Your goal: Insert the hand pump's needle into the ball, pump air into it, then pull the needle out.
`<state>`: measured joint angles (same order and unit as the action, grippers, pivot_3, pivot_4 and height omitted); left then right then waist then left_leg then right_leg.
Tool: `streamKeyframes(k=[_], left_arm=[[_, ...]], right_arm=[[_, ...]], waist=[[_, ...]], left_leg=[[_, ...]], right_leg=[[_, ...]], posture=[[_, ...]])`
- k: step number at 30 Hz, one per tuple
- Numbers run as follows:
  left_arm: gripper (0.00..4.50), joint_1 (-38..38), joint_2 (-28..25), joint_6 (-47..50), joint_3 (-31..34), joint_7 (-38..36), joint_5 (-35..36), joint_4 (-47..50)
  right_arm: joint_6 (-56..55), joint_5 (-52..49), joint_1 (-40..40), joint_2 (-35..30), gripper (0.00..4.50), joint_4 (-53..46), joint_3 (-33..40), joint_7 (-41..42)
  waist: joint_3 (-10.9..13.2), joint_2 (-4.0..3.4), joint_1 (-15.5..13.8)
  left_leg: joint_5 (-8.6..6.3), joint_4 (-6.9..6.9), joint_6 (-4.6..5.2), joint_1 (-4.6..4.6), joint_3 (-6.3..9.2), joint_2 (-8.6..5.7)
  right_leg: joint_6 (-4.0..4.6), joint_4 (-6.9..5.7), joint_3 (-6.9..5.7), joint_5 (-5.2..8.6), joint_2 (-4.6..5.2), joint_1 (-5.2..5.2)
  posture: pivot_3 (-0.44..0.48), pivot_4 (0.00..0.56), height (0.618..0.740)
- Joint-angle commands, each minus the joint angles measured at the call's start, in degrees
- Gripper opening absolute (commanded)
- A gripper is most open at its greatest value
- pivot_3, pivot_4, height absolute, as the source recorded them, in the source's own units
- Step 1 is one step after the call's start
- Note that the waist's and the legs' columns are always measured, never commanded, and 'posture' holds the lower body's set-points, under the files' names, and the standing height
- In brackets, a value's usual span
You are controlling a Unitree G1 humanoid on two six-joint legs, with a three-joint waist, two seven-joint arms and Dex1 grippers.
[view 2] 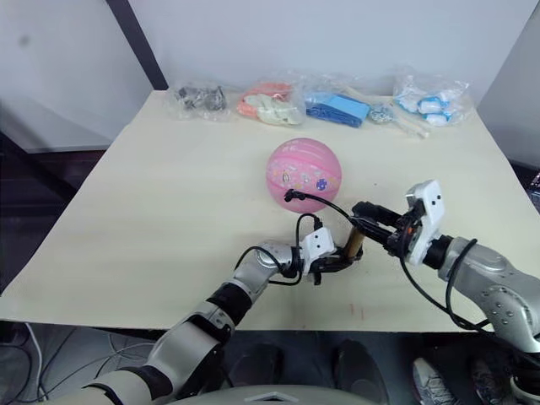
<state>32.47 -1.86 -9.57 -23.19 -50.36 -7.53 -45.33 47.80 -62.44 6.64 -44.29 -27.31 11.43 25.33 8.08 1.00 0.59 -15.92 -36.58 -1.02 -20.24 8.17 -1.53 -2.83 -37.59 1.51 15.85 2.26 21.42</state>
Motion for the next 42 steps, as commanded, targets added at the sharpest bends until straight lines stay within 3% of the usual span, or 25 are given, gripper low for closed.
streamKeyframes(k=[1, 10, 20, 31, 32, 42], left_arm=[[1.01, -2.4, -1.5, 2.0, -2.1, -0.7, -2.6, -3.7], [1.01, -2.3, -1.2, 1.6, -2.0, -0.5, -2.5, -4.2], [1.01, -2.5, -1.4, 1.4, -2.2, -0.5, -2.4, -4.2], [1.01, -2.4, -1.6, 1.5, -2.1, -0.7, -2.1, -3.9], [1.01, -2.4, -1.7, 1.5, -2.1, -0.7, -2.1, -3.8], [1.01, -2.3, -1.6, 1.9, -1.8, -0.5, -1.8, -3.6]], right_arm=[[2.4, -9.2, 5.4, -4.2, 1.72, -2.0, 10.5, -3.7], [5.4, -29.1, 16.7, -13.6, 1.72, 2.3, 17.2, -13.5], [5.4, -36.1, 20.6, -18.8, 1.72, 3.6, 17.3, -17.1], [3.0, -17.7, 3.7, -7.2, 1.72, -2.8, 5.3, -12.4], [2.6, -15.4, 2.7, -6.3, 1.72, -2.7, 3.6, -11.9], [-4.0, 7.7, -5.3, 2.7, 1.72, 3.9, -12.4, -5.0]], waist=[[0.1, -0.13, 0.0], [0.7, 0.0, 0.1], [1.1, -0.12, 0.0], [0.7, 0.3, 0.2], [0.4, 0.57, 0.2], [-0.2, 0.74, 0.3]], left_leg=[[0.01, -0.01, 0.0, -0.14, 0.01, -0.04], [0.0, -0.25, 0.02, -0.54, 0.05, -0.29], [0.01, -0.3, 0.03, -0.72, 0.1, -0.28], [0.0, -0.3, 0.03, -0.42, 0.08, -0.26], [0.0, -0.3, 0.03, -0.42, 0.08, -0.26], [0.0, -0.24, 0.02, -0.27, 0.14, -0.2]], right_leg=[[0.0, -0.01, -0.01, -0.01, 0.02, 0.13], [0.11, 0.01, -0.2, -0.15, 0.51, 0.29], [0.09, -0.02, -0.24, -0.15, 0.52, 0.39], [-0.13, -0.04, -0.23, -0.02, 0.42, 0.17], [-0.14, -0.05, -0.23, -0.01, 0.41, 0.17], [-0.14, -0.06, -0.23, 0.0, 0.25, 0.13]], posture=[[0.0, 0.15, 0.74], [0.0, 0.15, 0.74], [0.0, 0.15, 0.74], [0.0, 0.15, 0.74], [0.0, 0.15, 0.74], [0.0, 0.15, 0.74]])
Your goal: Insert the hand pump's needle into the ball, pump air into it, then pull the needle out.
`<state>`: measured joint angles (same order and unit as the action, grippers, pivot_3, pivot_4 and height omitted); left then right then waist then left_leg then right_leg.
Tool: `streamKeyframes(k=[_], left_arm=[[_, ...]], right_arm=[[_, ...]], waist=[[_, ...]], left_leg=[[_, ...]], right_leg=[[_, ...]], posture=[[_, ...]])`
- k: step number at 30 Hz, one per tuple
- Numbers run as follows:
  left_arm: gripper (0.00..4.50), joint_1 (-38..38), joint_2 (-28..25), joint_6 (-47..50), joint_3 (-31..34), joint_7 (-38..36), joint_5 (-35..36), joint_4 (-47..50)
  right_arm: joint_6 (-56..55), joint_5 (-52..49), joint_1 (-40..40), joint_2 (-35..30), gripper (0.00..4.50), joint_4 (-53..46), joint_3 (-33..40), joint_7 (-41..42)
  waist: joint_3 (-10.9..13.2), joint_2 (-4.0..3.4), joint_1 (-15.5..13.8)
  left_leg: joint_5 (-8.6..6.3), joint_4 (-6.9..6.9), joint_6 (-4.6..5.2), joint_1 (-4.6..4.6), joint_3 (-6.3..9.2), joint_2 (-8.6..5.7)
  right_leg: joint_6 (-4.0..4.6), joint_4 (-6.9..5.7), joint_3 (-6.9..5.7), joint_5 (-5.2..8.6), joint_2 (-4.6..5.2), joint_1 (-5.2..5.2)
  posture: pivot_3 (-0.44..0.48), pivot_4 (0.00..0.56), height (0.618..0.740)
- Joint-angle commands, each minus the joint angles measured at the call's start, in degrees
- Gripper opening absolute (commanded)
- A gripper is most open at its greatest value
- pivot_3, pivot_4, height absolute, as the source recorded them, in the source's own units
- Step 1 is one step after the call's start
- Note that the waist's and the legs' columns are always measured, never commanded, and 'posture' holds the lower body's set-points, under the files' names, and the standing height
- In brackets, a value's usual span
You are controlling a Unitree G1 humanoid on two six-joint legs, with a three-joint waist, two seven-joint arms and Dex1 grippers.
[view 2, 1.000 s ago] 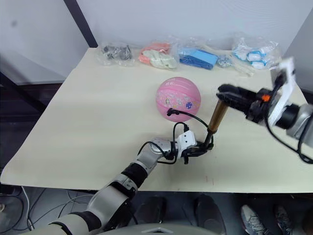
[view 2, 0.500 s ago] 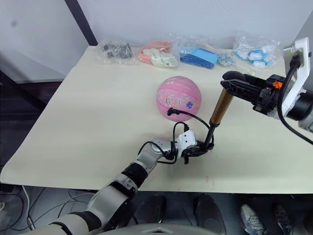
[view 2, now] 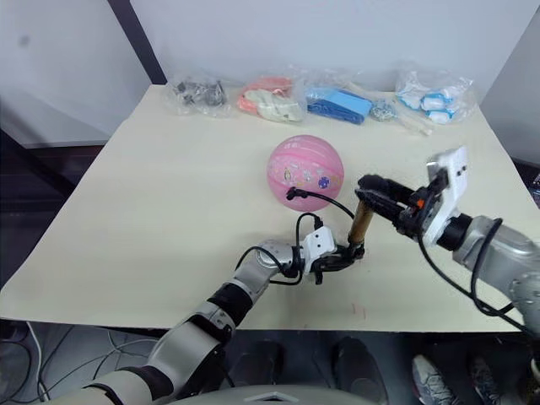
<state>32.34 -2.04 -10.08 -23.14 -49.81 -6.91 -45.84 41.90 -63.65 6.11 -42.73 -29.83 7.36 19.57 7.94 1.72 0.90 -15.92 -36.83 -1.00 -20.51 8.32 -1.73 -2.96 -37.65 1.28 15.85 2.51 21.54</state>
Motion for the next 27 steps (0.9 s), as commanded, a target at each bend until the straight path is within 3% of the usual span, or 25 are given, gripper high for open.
streamKeyframes(k=[1, 6, 9, 19, 20, 25, 27], left_arm=[[1.01, -2.2, -1.4, 2.5, -1.9, -1.0, -2.4, -3.0], [1.01, -2.2, -1.5, 3.0, -1.5, -1.0, -2.0, -2.2], [1.01, -2.3, -1.8, 3.1, -1.3, -0.9, -1.9, -2.0], [1.01, -4.0, -2.1, 4.4, 2.5, -5.2, 5.0, 4.7], [2.05, -4.4, -2.7, 4.3, 3.1, -5.7, 5.8, 6.3], [4.48, -7.5, -6.8, 5.9, 5.7, -9.9, 10.4, 15.1], [4.5, -9.4, -9.9, 7.3, 7.7, -12.7, 13.6, 20.3]], right_arm=[[1.4, 10.7, -5.1, 2.1, 1.72, 7.3, -9.3, 1.1], [-1.0, 18.7, -6.5, 6.2, 1.72, 11.9, -14.4, 3.8], [-0.8, 18.9, -6.3, 7.6, 1.72, 11.3, -11.9, 3.9], [1.9, 16.5, -5.1, 6.0, 1.72, 7.6, -5.3, 3.9], [2.1, 16.4, -5.1, 6.0, 1.72, 7.3, -5.1, 3.9], [3.2, 16.1, -4.9, 6.0, 1.72, 5.7, -4.3, 3.4], [3.6, 15.7, -4.7, 6.0, 1.72, 4.8, -3.8, 3.1]], waist=[[-0.2, 0.01, 0.1], [-0.5, 0.25, 0.2], [-0.5, 0.28, 0.3], [-0.4, 0.03, 0.3], [-0.4, -0.03, 0.3], [0.0, -0.46, -0.3], [0.1, -0.53, -0.2]], left_leg=[[0.0, 0.0, 0.0, 0.03, -0.01, 0.0], [-0.01, 0.33, 0.0, 0.66, -0.06, 0.04], [-0.02, 0.48, -0.02, 0.85, -0.02, 0.18], [-0.02, 0.49, -0.03, 0.73, 0.02, 0.35], [-0.02, 0.5, -0.03, 0.65, 0.0, 0.35], [-0.02, 0.52, -0.04, 0.6, -0.02, 0.29], [-0.01, 0.5, -0.03, 0.6, 0.0, 0.27]], right_leg=[[0.0, 0.0, 0.01, 0.0, 0.0, -0.01], [0.05, 0.04, 0.12, 0.06, 0.0, -0.41], [0.14, 0.14, 0.07, 0.17, -0.14, -0.85], [0.18, 0.16, 0.07, 0.17, -0.36, -0.48], [0.19, 0.15, 0.09, 0.17, -0.36, -0.38], [0.2, 0.15, 0.18, 0.16, -0.19, -0.34], [0.18, 0.14, 0.2, 0.16, -0.08, -0.34]], posture=[[0.0, 0.15, 0.74], [0.0, 0.15, 0.74], [0.0, 0.15, 0.74], [0.0, 0.15, 0.74], [0.0, 0.15, 0.74], [0.0, 0.15, 0.74], [0.0, 0.15, 0.74]])
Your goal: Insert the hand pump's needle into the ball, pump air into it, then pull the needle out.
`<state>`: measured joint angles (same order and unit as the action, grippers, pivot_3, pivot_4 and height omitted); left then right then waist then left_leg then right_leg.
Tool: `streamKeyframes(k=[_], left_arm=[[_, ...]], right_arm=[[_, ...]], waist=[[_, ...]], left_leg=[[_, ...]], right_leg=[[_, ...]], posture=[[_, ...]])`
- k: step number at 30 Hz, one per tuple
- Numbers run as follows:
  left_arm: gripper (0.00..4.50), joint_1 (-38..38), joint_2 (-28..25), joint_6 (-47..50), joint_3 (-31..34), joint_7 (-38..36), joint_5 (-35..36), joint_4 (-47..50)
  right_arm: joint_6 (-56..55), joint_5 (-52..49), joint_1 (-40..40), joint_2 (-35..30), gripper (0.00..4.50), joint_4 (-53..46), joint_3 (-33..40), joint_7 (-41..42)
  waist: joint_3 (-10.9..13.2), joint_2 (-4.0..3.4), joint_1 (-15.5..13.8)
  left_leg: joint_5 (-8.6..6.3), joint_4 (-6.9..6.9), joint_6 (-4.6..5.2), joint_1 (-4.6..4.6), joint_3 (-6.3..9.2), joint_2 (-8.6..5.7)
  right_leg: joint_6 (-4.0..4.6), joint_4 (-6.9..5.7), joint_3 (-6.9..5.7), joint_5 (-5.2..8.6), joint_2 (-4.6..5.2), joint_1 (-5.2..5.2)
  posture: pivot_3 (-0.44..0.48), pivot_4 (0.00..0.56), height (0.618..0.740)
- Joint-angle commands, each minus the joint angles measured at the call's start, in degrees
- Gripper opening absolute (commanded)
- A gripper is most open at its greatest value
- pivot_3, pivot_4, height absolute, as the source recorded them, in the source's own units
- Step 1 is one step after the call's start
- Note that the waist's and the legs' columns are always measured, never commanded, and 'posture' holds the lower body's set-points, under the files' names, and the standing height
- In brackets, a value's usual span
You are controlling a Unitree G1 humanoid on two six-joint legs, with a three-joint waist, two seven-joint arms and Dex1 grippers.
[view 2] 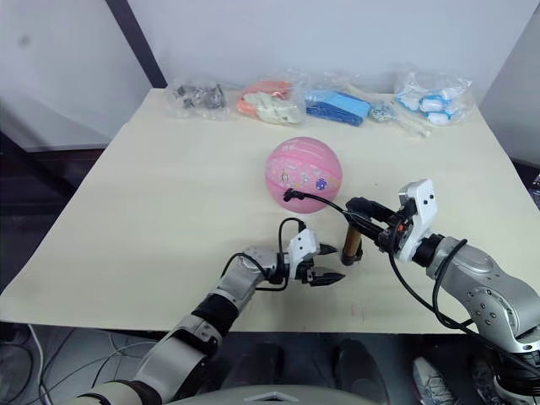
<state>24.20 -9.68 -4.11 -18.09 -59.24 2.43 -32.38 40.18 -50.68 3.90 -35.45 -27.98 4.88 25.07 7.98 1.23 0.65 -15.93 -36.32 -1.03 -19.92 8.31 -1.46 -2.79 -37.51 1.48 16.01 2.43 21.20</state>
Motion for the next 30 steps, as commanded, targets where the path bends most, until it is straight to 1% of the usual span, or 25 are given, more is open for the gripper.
streamKeyframes(k=[1, 4, 9, 12, 16, 21, 24, 26, 28, 30], left_arm=[[4.5, -1.7, -3.2, 2.2, 3.6, -3.9, 5.6, 8.8], [4.5, -2.8, -4.9, 5.9, 4.9, -5.4, 9.3, 14.6], [4.5, -5.0, -8.3, 12.9, 7.5, -8.2, 15.8, 24.3], [4.5, -6.0, -11.0, 17.6, 8.9, -9.3, 19.4, 29.1], [4.5, -7.6, -17.6, 23.0, 13.9, -11.8, 25.8, 35.6], [4.5, -10.0, -25.1, 30.1, 20.1, -14.2, 33.5, 40.7], [4.5, -10.3, -27.4, 34.2, 23.9, -13.2, 38.2, 42.4], [4.5, -10.5, -28.5, 33.4, 25.5, -12.6, 38.0, 42.3], [4.5, -11.2, -30.4, 32.2, 25.9, -14.1, 37.0, 42.0], [4.5, -11.3, -31.7, 33.3, 26.2, -14.8, 37.8, 41.4]], right_arm=[[5.5, 2.6, -2.3, -1.2, 1.72, 2.6, -0.9, -2.6], [6.1, 2.2, -2.4, -1.3, 1.72, 1.6, 0.1, -2.9], [7.7, 1.2, -2.1, -1.7, 1.72, -0.6, 1.9, -3.4], [8.7, 0.4, -1.8, -1.9, 1.72, -1.7, 2.8, -3.7], [10.4, -1.6, -0.4, -2.7, 1.72, -3.8, 4.9, -4.7], [12.8, -4.7, 1.4, -3.9, 1.72, -5.4, 7.3, -5.9], [14.1, -6.4, 2.1, -5.0, 1.72, -6.3, 8.7, -6.3], [15.1, -7.7, 2.4, -6.1, 1.72, -6.9, 9.7, -6.8], [17.5, -9.4, 3.1, -8.5, 1.72, -7.6, 10.3, -7.4], [19.1, -11.1, 4.2, -9.9, 1.72, -8.3, 10.8, -8.6]], waist=[[0.2, -0.12, 0.0], [0.4, -0.27, -0.3], [0.5, -0.27, 0.0], [0.5, -0.29, 0.2], [0.7, -0.47, 0.1], [1.1, -0.64, 0.0], [1.4, -0.77, 0.0], [1.5, -0.77, -0.1], [1.6, -0.8, -0.1], [1.7, -0.85, -0.1]], left_leg=[[0.0, -0.01, 0.0, 0.01, 0.01, 0.0], [0.01, -0.04, 0.0, -0.01, 0.03, -0.03], [0.01, -0.06, 0.0, -0.12, 0.03, -0.23], [0.02, -0.06, -0.01, -0.52, 0.07, -0.23], [0.02, -0.09, -0.01, -0.67, 0.08, -0.23], [0.02, -0.1, 0.0, -0.8, 0.08, -0.26], [0.02, -0.1, 0.0, -0.86, 0.06, -0.27], [0.02, -0.1, 0.0, -0.91, 0.08, -0.3], [0.02, -0.1, -0.01, -0.94, 0.09, -0.31], [0.02, -0.09, -0.01, -0.95, 0.04, -0.31]], right_leg=[[-0.01, 0.0, 0.0, 0.0, 0.03, 0.0], [-0.04, 0.0, -0.03, -0.01, 0.14, 0.01], [-0.08, 0.06, -0.04, 0.01, 0.3, 0.02], [0.09, 0.01, -0.02, -0.09, 0.31, 0.45], [0.12, 0.02, -0.16, -0.1, 0.3, 0.5], [0.11, 0.12, -0.24, -0.09, 0.34, 0.55], [0.11, 0.13, -0.23, -0.09, 0.37, 0.6], [0.09, 0.15, -0.28, -0.08, 0.44, 0.61], [0.09, 0.17, -0.31, -0.08, 0.45, 0.61], [0.1, 0.21, -0.28, -0.08, 0.47, 0.62]], posture=[[0.0, 0.15, 0.74], [0.0, 0.15, 0.74], [0.0, 0.15, 0.74], [0.0, 0.15, 0.74], [0.0, 0.15, 0.74], [0.0, 0.15, 0.74], [0.0, 0.15, 0.74], [0.0, 0.15, 0.74], [0.0, 0.15, 0.74], [0.0, 0.15, 0.74]])
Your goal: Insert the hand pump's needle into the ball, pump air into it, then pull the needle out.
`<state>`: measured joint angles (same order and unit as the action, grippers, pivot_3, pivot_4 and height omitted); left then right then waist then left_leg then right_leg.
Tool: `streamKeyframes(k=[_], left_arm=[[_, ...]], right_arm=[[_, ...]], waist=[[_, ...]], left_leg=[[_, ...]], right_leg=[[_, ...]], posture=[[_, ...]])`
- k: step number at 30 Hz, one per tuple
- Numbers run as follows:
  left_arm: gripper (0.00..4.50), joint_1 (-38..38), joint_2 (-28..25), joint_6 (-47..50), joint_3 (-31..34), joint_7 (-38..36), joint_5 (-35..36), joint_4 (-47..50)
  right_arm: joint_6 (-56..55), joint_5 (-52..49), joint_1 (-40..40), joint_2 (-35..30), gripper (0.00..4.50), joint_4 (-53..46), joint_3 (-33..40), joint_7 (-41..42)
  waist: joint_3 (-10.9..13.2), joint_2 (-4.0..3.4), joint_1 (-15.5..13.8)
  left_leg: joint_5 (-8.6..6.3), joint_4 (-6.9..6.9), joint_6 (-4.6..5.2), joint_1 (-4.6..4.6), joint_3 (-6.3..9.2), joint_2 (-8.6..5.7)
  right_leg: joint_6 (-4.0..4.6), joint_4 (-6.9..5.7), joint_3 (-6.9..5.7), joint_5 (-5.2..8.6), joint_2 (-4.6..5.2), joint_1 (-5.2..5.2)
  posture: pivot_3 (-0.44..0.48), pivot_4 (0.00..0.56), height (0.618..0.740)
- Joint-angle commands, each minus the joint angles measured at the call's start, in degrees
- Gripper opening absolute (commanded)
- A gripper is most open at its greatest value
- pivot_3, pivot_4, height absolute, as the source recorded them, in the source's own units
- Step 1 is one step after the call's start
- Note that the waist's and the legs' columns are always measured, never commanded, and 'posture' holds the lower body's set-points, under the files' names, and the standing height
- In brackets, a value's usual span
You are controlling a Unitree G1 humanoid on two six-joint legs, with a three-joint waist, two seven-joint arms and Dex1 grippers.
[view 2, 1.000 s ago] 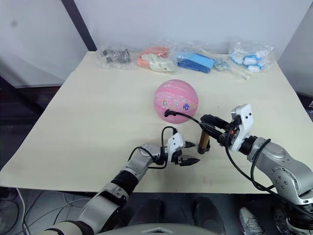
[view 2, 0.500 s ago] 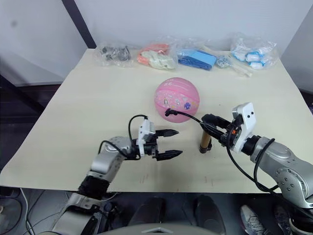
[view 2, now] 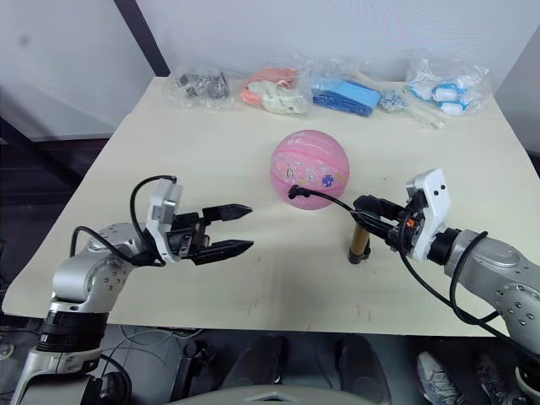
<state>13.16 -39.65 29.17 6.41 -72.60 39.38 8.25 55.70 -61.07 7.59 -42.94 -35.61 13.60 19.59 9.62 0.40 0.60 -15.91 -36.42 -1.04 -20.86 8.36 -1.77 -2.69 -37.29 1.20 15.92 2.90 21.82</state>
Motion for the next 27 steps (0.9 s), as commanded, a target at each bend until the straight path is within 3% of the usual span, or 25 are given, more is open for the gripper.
streamKeyframes(k=[1, 5, 11, 19, 27], left_arm=[[4.5, 0.1, -2.0, -0.3, 1.8, -1.7, 0.7, -0.1], [4.5, 0.6, -1.8, -1.8, 1.5, -1.9, 0.0, -1.6], [4.5, 0.9, -2.3, -2.3, 1.7, -3.1, 0.9, -2.5], [4.5, 0.3, -1.8, -4.1, 3.6, -9.1, 3.9, -4.8], [4.5, -0.6, -1.8, -6.6, 3.9, -10.7, 2.4, -7.4]], right_arm=[[4.7, -2.3, 1.8, -3.3, 1.72, -1.1, 2.6, -4.2], [8.9, -8.8, 8.1, -6.8, 1.72, -2.6, 2.2, -8.1], [19.0, -10.0, 20.7, -14.1, 1.72, -5.4, -7.6, -11.8], [27.9, -13.7, 33.6, -12.6, 1.72, -2.7, -16.8, -11.7], [34.2, -3.4, 40.9, -6.8, 1.72, -2.4, -31.8, -10.8]], waist=[[0.1, 0.0, 0.0], [0.3, -0.1, 0.1], [0.3, -0.1, 0.5], [0.3, -0.1, 0.7], [0.3, -0.1, 0.7]], left_leg=[[0.0, 0.0, 0.0, -0.02, 0.0, 0.0], [0.01, 0.0, 0.0, -0.21, -0.05, -0.01], [0.18, -0.22, -0.29, -1.27, -0.13, 0.01], [0.18, -0.65, -0.29, -1.9, -0.13, 0.0], [0.18, -0.84, -0.28, -1.88, -0.12, -0.02]], right_leg=[[0.0, 0.02, -0.01, 0.0, 0.0, 0.01], [0.0, 0.04, 0.0, -0.01, 0.03, 0.22], [0.05, -0.53, 0.1, -0.03, 0.04, 1.5], [0.03, -0.51, -0.04, -0.05, 0.16, 1.86], [0.02, -0.73, -0.09, -0.1, 0.11, 1.86]], posture=[[0.0, 0.15, 0.74], [0.0, 0.15, 0.74], [0.0, 0.15, 0.74], [0.0, 0.15, 0.74], [0.0, 0.15, 0.74]])
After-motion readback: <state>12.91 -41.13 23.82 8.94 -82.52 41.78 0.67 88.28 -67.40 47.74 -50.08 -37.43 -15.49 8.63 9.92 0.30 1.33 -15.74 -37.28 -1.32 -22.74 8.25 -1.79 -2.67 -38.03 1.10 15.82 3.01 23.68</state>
